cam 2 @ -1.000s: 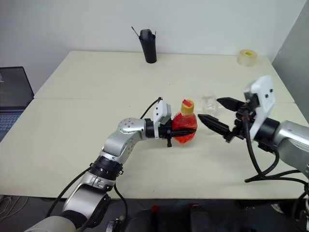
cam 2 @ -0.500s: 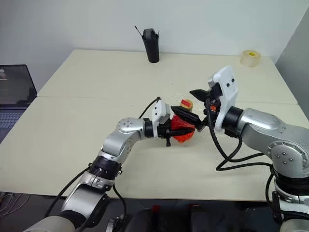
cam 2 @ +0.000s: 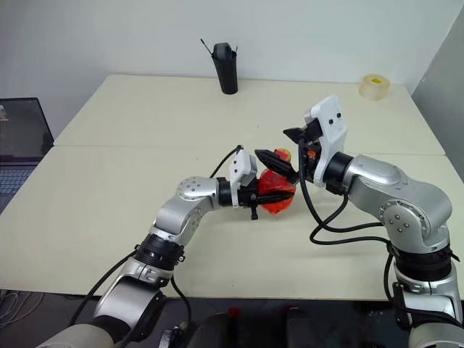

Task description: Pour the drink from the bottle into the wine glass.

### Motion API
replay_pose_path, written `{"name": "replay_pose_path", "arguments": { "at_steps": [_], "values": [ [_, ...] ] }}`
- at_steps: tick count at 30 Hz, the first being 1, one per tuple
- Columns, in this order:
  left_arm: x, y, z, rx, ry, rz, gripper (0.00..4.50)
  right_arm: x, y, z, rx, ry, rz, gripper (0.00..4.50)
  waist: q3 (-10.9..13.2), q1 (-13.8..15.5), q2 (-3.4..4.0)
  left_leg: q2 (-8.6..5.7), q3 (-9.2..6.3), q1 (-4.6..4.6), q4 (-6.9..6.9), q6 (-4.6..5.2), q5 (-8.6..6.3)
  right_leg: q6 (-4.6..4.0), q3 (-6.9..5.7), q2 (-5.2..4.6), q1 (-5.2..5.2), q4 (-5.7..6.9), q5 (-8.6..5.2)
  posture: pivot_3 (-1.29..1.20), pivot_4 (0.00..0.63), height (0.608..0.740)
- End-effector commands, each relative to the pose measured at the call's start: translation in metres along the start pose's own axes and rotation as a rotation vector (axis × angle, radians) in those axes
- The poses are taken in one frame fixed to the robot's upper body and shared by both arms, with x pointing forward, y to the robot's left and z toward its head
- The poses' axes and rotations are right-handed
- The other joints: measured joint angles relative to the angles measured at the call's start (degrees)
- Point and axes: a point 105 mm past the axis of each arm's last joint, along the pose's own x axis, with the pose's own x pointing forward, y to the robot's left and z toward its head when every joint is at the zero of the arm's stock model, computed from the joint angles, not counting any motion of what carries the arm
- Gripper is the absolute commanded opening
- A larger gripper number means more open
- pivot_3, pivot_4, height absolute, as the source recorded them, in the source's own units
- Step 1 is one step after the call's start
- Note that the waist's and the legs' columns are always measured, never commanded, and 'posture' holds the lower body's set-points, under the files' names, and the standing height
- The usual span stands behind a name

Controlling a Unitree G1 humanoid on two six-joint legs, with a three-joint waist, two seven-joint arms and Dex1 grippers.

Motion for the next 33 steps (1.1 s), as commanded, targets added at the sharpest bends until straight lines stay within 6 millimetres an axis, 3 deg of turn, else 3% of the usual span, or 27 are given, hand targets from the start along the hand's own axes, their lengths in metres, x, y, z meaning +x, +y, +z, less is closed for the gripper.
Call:
{"name": "replay_pose_path", "arguments": {
  "at_steps": [1, 17, 28, 33],
  "values": [
    [-0.001, -0.002, 0.018, 0.056, -0.052, -0.007, 0.92, -0.017, -0.006, 0.016, -0.055, -0.04, -0.036, 4.5, 0.0, 0.0, 0.0, 0.0, 0.0, 0.0, 0.0, 0.0, 0.0, 0.0, 0.0, 0.0, 0.0, 0.0, 0.0, 0.0, 0.15, 0.74],
    [-0.001, 0.0, 0.016, 0.059, -0.043, -0.011, 0.92, -0.065, 0.001, -0.007, -0.025, 0.089, -0.015, 4.5, 0.0, 0.0, 0.0, 0.0, 0.04, -0.01, 0.0, 0.02, -0.01, 0.0, 0.03, 0.01, 0.0, 0.01, 0.0, 0.0, 0.15, 0.74],
    [-0.005, 0.005, 0.015, 0.062, -0.037, 0.018, 0.92, -0.063, 0.008, -0.008, -0.013, 0.084, -0.005, 4.5, 0.0, 0.0, 0.0, 0.0, 0.04, 0.01, 0.0, 0.01, -0.01, 0.0, 0.03, 0.03, 0.01, 0.02, 0.0, 0.0, 0.15, 0.74],
    [-0.011, 0.025, 0.016, 0.077, -0.045, 0.123, 0.92, -0.061, 0.01, -0.008, -0.01, 0.084, -0.006, 4.5, 0.0, 0.0, -0.01, 0.0, 0.04, 0.01, 0.0, 0.01, 0.0, 0.0, 0.03, 0.03, 0.01, 0.02, 0.0, 0.0, 0.15, 0.74]
  ]
}}
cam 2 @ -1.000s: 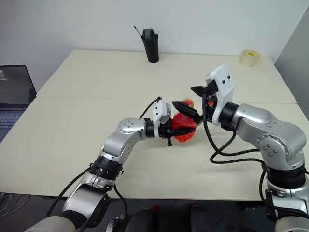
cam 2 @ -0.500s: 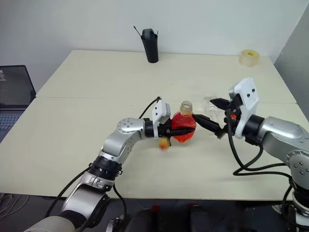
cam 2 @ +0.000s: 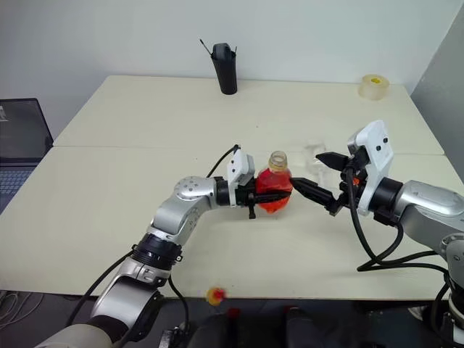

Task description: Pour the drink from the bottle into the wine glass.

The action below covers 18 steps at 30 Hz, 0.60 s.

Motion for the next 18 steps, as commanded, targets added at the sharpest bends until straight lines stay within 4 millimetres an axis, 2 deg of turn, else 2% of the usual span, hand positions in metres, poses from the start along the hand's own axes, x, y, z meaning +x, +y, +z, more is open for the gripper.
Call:
{"name": "replay_pose_path", "arguments": {
  "at_steps": [1, 4, 6, 8, 10, 15, 18],
  "values": [
    [-0.006, 0.025, 0.021, 0.051, -0.065, 0.122, 0.92, 0.001, 0.005, 0.005, -0.023, -0.025, 0.002, 4.5, 0.0, 0.0, 0.0, 0.0, 0.0, 0.0, 0.0, 0.0, 0.0, 0.0, 0.0, 0.0, 0.0, 0.0, 0.0, 0.0, 0.15, 0.74],
    [-0.015, 0.049, 0.025, 0.003, -0.096, 0.249, 0.92, 0.005, 0.009, 0.003, -0.013, -0.024, 0.017, 4.5, 0.0, 0.0, -0.01, 0.0, 0.0, 0.0, 0.01, 0.0, 0.0, 0.0, -0.01, 0.0, 0.0, 0.0, 0.0, 0.0, 0.15, 0.74],
    [-0.028, 0.069, 0.029, -0.029, -0.125, 0.37, 0.92, 0.008, 0.014, 0.003, -0.008, -0.028, 0.039, 4.5, 0.0, 0.0, -0.01, -0.01, 0.0, -0.01, 0.01, 0.0, 0.0, 0.0, -0.01, 0.0, 0.0, 0.0, 0.0, 0.0, 0.15, 0.74],
    [-0.047, 0.09, 0.029, -0.049, -0.144, 0.508, 0.92, 0.011, 0.019, 0.005, -0.002, -0.039, 0.063, 4.5, 0.0, -0.1, -0.01, 0.0, -0.01, -0.01, 0.01, 0.0, 0.0, 0.0, -0.01, 0.0, 0.0, 0.0, 0.0, 0.0, 0.15, 0.74],
    [-0.072, 0.108, 0.021, -0.039, -0.121, 0.668, 0.92, 0.023, 0.027, 0.005, 0.006, -0.05, 0.097, 4.5, 0.0, -0.3, -0.01, 0.01, -0.01, 0.01, 0.01, 0.0, 0.0, 0.0, 0.0, 0.0, 0.0, 0.01, 0.0, 0.0, 0.15, 0.74],
    [-0.127, 0.124, 0.002, -0.025, -0.062, 0.948, 0.92, 0.06, 0.027, 0.003, 0.002, -0.051, 0.063, 4.5, 0.0, -0.6, -0.02, 0.05, -0.04, 0.06, -0.01, -0.03, 0.01, 0.0, -0.01, 0.02, -0.02, 0.1, 0.0, 0.0, 0.15, 0.74],
    [-0.145, 0.123, -0.005, -0.022, -0.038, 1.031, 0.92, 0.073, 0.022, -0.005, -0.03, -0.016, 0.028, 4.5, 0.0, -0.2, -0.03, 0.01, -0.03, 0.04, 0.01, -0.11, 0.06, 0.0, -0.02, -0.06, -0.03, 0.07, 0.0, 0.0, 0.15, 0.74]
  ]
}}
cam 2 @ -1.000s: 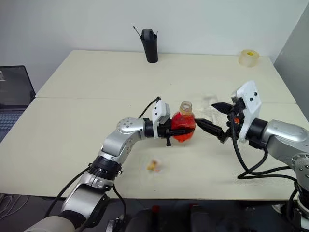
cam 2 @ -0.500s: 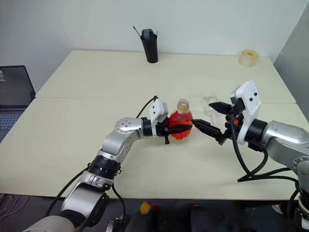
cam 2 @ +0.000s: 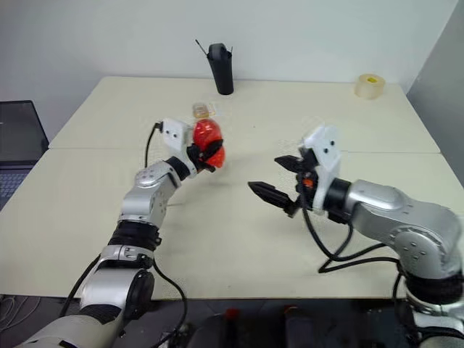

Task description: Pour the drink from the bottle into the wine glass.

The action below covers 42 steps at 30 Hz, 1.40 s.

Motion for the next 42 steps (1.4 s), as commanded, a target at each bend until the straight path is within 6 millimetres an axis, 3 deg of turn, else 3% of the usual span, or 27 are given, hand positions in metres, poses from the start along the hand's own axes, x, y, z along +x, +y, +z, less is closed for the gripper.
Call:
{"name": "replay_pose_path", "arguments": {
  "at_steps": [1, 9, 16, 27, 37, 42],
  "values": [
    [-0.012, 0.018, 0.018, 0.052, -0.066, 0.103, 0.92, 0.01, -0.008, -0.001, -0.064, 0.009, -0.053, 4.5, 0.0, 0.3, -0.01, 0.0, 0.0, -0.01, 0.0, -0.04, 0.02, 0.0, 0.0, -0.01, -0.01, -0.01, 0.0, 0.0, 0.15, 0.74],
    [-0.048, 0.051, -0.003, 0.083, -0.033, 0.382, 0.92, 0.029, 0.005, -0.008, -0.082, 0.02, 0.027, 4.5, 0.0, 0.3, -0.09, -0.03, -0.09, -0.1, 0.04, -0.12, 0.06, 0.0, -0.04, -0.1, -0.04, 0.0, 0.0, 0.0, 0.15, 0.74],
    [-0.063, 0.066, -0.017, 0.001, -0.032, 0.522, 0.92, 0.041, 0.016, -0.007, -0.099, 0.019, 0.11, 4.5, -0.1, 0.0, -0.1, 0.02, -0.07, -0.05, 0.02, -0.1, 0.06, 0.0, -0.05, -0.09, -0.08, 0.07, 0.0, 0.0, 0.15, 0.74],
    [-0.077, 0.07, -0.024, -0.028, -0.015, 0.555, 4.42, 0.044, 0.02, -0.008, -0.114, 0.031, 0.153, 4.5, -0.1, 0.0, -0.18, 0.0, -0.07, -0.05, 0.02, -0.11, 0.06, 0.0, -0.05, -0.1, -0.08, 0.07, 0.0, 0.0, 0.15, 0.74],
    [-0.103, 0.062, -0.004, 0.023, 0.021, 0.467, 4.47, 0.042, 0.016, -0.009, -0.129, 0.046, 0.187, 4.5, -0.1, 0.0, -0.17, 0.02, -0.07, -0.04, -0.01, -0.08, 0.04, 0.0, -0.03, -0.13, -0.08, 0.08, 0.0, 0.0, 0.15, 0.74],
    [-0.121, 0.061, -0.006, 0.027, 0.054, 0.427, 4.47, 0.043, 0.013, -0.01, -0.135, 0.058, 0.203, 4.5, -0.1, 0.0, -0.17, 0.02, -0.08, -0.02, -0.01, 0.03, -0.02, 0.0, -0.03, -0.15, -0.08, 0.07, 0.0, 0.0, 0.15, 0.74]
  ]
}}
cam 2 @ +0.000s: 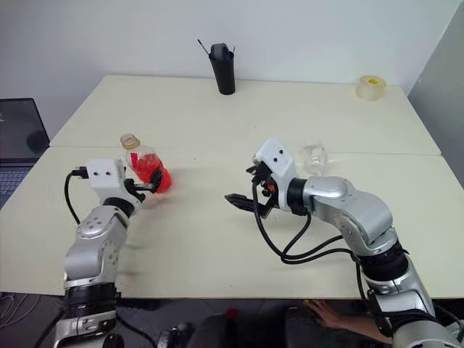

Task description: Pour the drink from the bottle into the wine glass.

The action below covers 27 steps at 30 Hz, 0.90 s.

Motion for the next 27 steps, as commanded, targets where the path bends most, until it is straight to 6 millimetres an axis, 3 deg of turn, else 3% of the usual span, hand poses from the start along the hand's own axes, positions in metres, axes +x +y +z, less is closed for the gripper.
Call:
{"name": "replay_pose_path", "arguments": {
  "at_steps": [1, 3, 9, 15, 21, 24, 27],
  "values": [
    [-0.011, 0.008, 0.011, 0.013, -0.03, -0.005, 4.47, -0.002, 0.0, 0.011, -0.05, -0.036, 0.016, 4.5, 0.0, 0.0, 0.0, -0.01, 0.0, 0.0, 0.0, 0.0, 0.0, 0.0, -0.01, -0.03, 0.0, -0.01, 0.0, 0.0, 0.15, 0.74],
    [-0.014, 0.01, 0.007, 0.006, -0.006, -0.012, 4.47, -0.003, 0.0, 0.011, -0.053, -0.033, 0.022, 4.5, 0.0, 0.0, 0.0, -0.01, 0.0, 0.0, 0.0, 0.01, -0.01, 0.0, -0.01, -0.07, 0.0, -0.02, 0.0, 0.0, 0.15, 0.74],
    [-0.032, -0.016, -0.009, -0.038, 0.077, -0.235, 4.47, -0.011, -0.01, 0.009, -0.061, -0.007, 0.01, 4.5, 0.0, 0.0, 0.0, -0.02, 0.01, 0.0, -0.01, 0.03, -0.02, 0.0, -0.01, -0.08, 0.0, -0.02, 0.0, 0.0, 0.15, 0.74],
    [-0.045, -0.043, -0.012, -0.037, 0.127, -0.438, 4.47, -0.033, -0.028, 0.007, -0.007, 0.034, -0.053, 4.5, 0.0, 0.1, 0.0, -0.02, 0.0, 0.0, -0.01, 0.06, -0.04, 0.0, -0.01, -0.08, 0.04, -0.07, 0.0, 0.0, 0.15, 0.74],
    [-0.087, -0.108, 0.003, 0.027, 0.083, -0.894, 4.47, -0.071, -0.068, 0.028, 0.113, 0.021, -0.291, 4.5, 0.0, 0.1, 0.04, -0.02, 0.04, 0.0, -0.03, 0.06, -0.04, -0.01, 0.04, -0.11, 0.04, -0.06, -0.01, 0.0, 0.15, 0.74],
    [-0.089, -0.134, 0.008, 0.121, 0.035, -1.009, 4.47, -0.083, -0.094, 0.015, 0.211, 0.164, -0.455, 4.5, 0.0, 0.1, 0.05, -0.01, 0.03, 0.06, -0.09, 0.07, -0.04, -0.03, 0.05, -0.1, 0.06, -0.07, -0.02, 0.0, 0.15, 0.74],
    [-0.079, -0.144, 0.015, 0.173, -0.028, -1.001, 4.47, -0.091, -0.115, 0.001, 0.317, 0.238, -0.58, 4.5, 0.0, 0.1, 0.04, -0.03, 0.13, 0.17, -0.11, 0.09, -0.05, -0.03, 0.08, 0.04, 0.16, -0.07, -0.02, 0.0, 0.15, 0.74]
  ]
}}
